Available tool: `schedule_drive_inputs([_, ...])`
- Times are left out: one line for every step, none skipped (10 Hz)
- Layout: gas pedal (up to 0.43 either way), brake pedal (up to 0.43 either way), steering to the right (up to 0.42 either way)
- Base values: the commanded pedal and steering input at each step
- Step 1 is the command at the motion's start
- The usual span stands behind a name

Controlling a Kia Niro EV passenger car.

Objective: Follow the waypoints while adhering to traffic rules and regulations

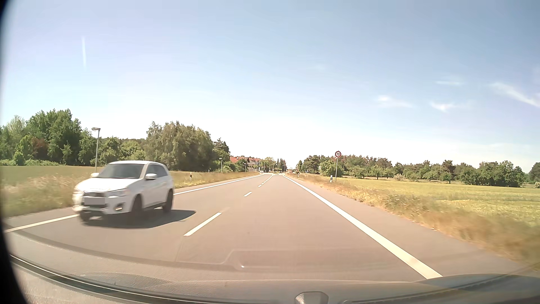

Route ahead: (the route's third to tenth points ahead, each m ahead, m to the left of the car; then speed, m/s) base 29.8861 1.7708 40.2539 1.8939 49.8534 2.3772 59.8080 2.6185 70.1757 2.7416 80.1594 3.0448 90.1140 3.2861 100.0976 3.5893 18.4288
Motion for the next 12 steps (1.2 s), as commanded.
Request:
schedule_drive_inputs([0.000, 0.024, -0.002])
schedule_drive_inputs([0.000, 0.024, -0.002])
schedule_drive_inputs([0.000, 0.024, -0.002])
schedule_drive_inputs([0.000, 0.024, -0.002])
schedule_drive_inputs([0.000, 0.024, -0.002])
schedule_drive_inputs([0.000, 0.024, -0.002])
schedule_drive_inputs([0.000, 0.024, -0.002])
schedule_drive_inputs([0.000, 0.024, -0.001])
schedule_drive_inputs([0.000, 0.024, -0.001])
schedule_drive_inputs([0.000, 0.024, -0.001])
schedule_drive_inputs([0.000, 0.024, -0.001])
schedule_drive_inputs([0.000, 0.024, -0.001])
